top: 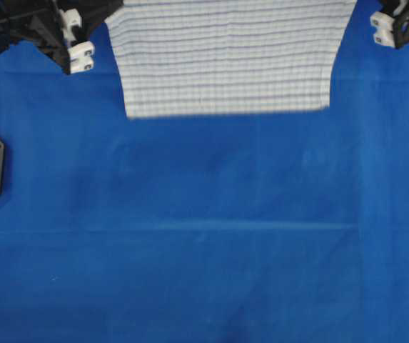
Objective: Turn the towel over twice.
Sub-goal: 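Lift the towel and flip it over toward the near side, then lay the flipped towel flat, grippers ending at its near edge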
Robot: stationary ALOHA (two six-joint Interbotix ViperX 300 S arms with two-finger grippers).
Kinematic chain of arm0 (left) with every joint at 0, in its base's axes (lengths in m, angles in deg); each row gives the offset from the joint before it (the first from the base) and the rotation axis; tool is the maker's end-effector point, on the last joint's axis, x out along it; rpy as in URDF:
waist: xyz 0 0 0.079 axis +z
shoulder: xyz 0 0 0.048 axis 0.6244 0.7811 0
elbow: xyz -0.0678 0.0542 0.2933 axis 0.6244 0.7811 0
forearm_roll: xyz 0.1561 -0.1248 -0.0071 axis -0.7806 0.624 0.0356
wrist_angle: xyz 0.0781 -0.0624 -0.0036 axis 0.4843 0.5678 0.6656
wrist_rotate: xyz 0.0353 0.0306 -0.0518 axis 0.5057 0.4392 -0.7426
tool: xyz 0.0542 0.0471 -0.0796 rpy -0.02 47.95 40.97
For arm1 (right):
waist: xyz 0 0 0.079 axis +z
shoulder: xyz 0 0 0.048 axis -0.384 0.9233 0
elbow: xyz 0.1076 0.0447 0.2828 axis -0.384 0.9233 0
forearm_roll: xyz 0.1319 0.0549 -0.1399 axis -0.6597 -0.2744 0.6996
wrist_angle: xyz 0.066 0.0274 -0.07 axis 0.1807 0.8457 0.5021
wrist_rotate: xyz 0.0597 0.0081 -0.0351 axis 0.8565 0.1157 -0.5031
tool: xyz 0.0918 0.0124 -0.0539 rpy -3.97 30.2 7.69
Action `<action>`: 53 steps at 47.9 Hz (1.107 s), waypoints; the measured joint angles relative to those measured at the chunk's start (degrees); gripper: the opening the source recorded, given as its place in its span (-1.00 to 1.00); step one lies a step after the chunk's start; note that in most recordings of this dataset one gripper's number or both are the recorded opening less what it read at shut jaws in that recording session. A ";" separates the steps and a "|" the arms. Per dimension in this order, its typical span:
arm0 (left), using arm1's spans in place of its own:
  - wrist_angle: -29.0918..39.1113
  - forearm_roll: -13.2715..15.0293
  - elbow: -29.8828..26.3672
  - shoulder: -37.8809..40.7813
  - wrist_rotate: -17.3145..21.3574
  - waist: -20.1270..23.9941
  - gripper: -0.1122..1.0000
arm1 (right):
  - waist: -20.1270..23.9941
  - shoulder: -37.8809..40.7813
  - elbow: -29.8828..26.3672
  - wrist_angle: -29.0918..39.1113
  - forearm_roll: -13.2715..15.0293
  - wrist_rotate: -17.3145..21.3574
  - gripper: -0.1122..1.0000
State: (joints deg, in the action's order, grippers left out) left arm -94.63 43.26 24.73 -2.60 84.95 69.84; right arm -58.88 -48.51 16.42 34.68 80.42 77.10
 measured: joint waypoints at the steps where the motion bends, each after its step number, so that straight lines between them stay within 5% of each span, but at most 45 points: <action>1: 0.18 0.00 -0.18 -0.62 0.26 -0.09 -0.71 | 0.18 -0.53 -0.26 0.26 0.00 0.00 -0.71; 37: 2.37 0.00 -0.44 -3.87 1.93 -5.80 -0.71 | 11.34 -3.96 -3.87 13.18 0.35 1.41 -0.71; 45: 4.57 0.00 2.64 -3.78 1.85 -11.60 -0.71 | 22.24 -2.81 -0.53 18.63 -2.55 8.53 -0.71; 53: 7.12 0.00 6.86 -2.64 0.70 -19.34 -0.71 | 35.33 0.88 3.87 21.27 -2.64 21.88 -0.71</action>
State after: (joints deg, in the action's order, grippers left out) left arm -87.51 43.26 31.58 -5.24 85.66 50.50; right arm -23.55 -47.64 20.29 55.95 77.78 98.99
